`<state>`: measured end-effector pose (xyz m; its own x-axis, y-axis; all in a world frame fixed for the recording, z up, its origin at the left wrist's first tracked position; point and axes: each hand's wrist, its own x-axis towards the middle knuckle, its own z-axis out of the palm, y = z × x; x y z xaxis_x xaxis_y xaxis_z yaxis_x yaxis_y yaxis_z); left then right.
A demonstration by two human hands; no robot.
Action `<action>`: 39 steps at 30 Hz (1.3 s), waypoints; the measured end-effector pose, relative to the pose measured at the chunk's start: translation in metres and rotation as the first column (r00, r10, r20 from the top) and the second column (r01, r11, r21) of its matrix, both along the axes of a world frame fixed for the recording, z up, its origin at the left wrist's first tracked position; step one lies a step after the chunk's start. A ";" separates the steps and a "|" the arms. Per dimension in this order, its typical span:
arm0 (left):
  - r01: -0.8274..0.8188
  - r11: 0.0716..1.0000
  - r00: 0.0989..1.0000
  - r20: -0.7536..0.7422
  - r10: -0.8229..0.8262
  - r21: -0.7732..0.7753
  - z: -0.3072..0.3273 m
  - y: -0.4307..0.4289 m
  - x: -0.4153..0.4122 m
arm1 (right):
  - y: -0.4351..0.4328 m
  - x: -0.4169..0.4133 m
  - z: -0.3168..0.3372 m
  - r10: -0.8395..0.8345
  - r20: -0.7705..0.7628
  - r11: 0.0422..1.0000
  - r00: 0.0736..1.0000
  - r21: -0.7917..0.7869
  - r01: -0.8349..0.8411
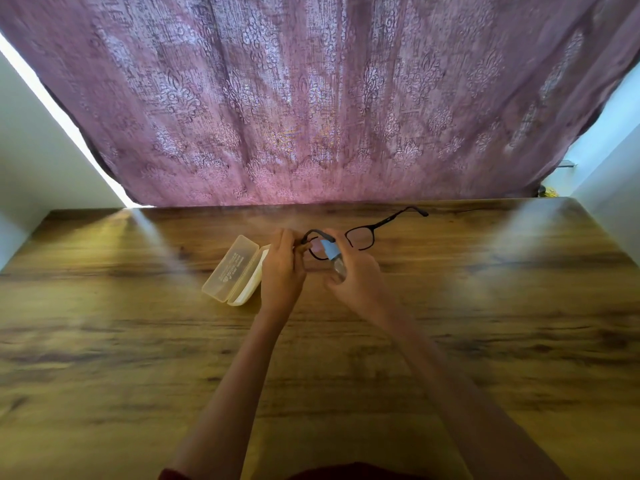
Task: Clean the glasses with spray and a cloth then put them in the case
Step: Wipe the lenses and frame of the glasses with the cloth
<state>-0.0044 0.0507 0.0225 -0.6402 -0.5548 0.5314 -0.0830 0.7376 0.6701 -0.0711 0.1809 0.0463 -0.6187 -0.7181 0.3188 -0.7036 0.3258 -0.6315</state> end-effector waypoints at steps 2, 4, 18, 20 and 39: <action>-0.004 1.000 1.000 -0.001 0.004 0.008 0.000 0.001 0.000 | 0.000 0.001 0.001 -0.028 -0.020 1.000 0.999 0.004 0.028; -0.008 1.000 1.000 -0.003 0.008 0.017 0.000 0.000 0.002 | 0.000 0.002 0.004 -0.064 -0.031 0.998 0.997 -0.027 0.063; -0.006 0.999 1.000 -0.001 0.006 0.033 0.003 -0.001 0.003 | -0.001 0.007 0.001 -0.087 -0.066 0.992 0.994 -0.096 0.081; -0.013 0.999 1.000 0.005 0.013 0.035 0.001 -0.002 0.003 | 0.001 0.004 0.003 -0.098 -0.058 0.991 0.994 -0.099 0.092; -0.002 1.000 1.000 -0.007 0.002 -0.005 0.006 -0.005 0.009 | 0.028 -0.030 0.005 -0.193 -0.084 0.981 0.978 -0.021 0.191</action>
